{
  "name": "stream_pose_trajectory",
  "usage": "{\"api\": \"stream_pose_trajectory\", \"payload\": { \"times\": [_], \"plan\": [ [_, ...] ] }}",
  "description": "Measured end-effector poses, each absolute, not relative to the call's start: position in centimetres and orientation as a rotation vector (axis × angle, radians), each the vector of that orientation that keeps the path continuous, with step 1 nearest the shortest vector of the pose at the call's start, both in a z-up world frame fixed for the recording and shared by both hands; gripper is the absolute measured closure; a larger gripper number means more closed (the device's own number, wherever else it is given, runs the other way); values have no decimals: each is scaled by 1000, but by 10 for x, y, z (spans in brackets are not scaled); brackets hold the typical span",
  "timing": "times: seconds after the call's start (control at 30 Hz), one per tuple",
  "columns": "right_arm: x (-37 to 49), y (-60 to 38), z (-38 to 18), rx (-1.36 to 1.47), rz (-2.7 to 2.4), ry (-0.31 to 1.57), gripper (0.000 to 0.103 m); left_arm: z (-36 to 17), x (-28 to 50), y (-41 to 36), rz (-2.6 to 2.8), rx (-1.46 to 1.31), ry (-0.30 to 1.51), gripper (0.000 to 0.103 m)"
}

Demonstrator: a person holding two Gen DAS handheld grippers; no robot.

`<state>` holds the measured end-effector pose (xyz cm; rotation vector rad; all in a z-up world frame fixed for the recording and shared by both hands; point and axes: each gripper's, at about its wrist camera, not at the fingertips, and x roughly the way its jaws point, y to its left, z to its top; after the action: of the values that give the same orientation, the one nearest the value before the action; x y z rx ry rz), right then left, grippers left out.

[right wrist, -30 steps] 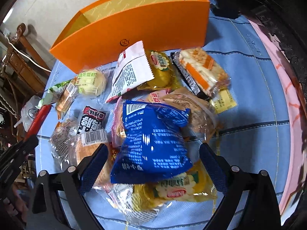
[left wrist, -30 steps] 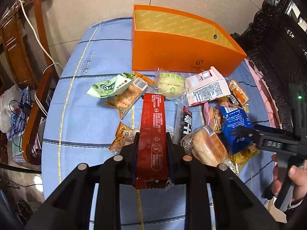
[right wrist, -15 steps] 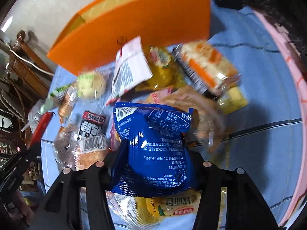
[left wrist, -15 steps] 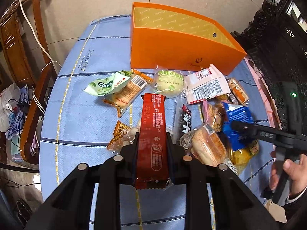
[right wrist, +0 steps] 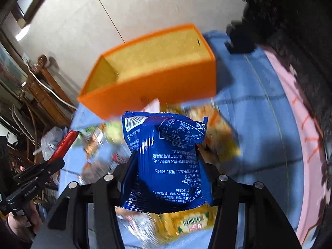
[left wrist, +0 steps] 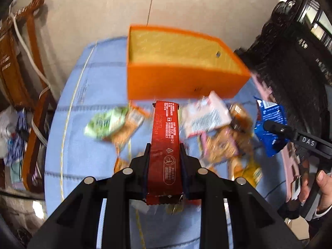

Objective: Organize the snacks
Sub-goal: 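Carry both packs into the orange box and open both tools, then grasp the clear bun bag with the left tool while the right tool grasps the yellow bread pack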

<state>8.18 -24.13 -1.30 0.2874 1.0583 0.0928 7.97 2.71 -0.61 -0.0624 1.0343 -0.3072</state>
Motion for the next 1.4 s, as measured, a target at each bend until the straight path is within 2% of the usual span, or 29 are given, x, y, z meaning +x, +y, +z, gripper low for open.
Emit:
{"api": "stream_pose_trajectory", "payload": {
  "times": [0.3,0.57,0.6,0.63,0.67,0.7,0.77,0.83,1.0,1.07,1.1,1.13,1.4],
  "plan": [
    [166,-240,44,276,130,916,49,44,170,-7,-324,-84,930,79],
    [254,-247,24,318,90,942,49,24,259,-36,-311,-106,991,78],
    [258,-247,18,315,82,948,49,19,267,-35,-293,-118,1001,65],
    [265,-246,13,308,74,956,49,15,274,-35,-276,-127,1008,32],
    [271,-246,6,292,57,966,49,13,280,-35,-254,-130,1010,16],
    [275,-245,1,275,40,978,44,12,283,-33,-217,-127,990,7],
    [277,-245,-6,234,8,986,34,12,283,-27,-221,-128,963,7],
    [272,-246,-8,211,0,962,30,8,282,-23,-226,-128,968,7],
    [249,-258,-18,249,6,983,29,-5,267,-10,-219,-143,1013,7],
    [236,-261,-19,241,-7,981,19,-7,255,-4,-216,-139,1015,7],
    [230,-262,-19,237,-18,981,9,-5,249,-4,-216,-136,1016,7],
    [223,-264,-19,234,-27,981,5,-4,243,-1,-217,-133,1021,7],
    [151,-278,-23,222,-61,1000,4,2,180,22,-208,-92,1014,7]
  ]
}}
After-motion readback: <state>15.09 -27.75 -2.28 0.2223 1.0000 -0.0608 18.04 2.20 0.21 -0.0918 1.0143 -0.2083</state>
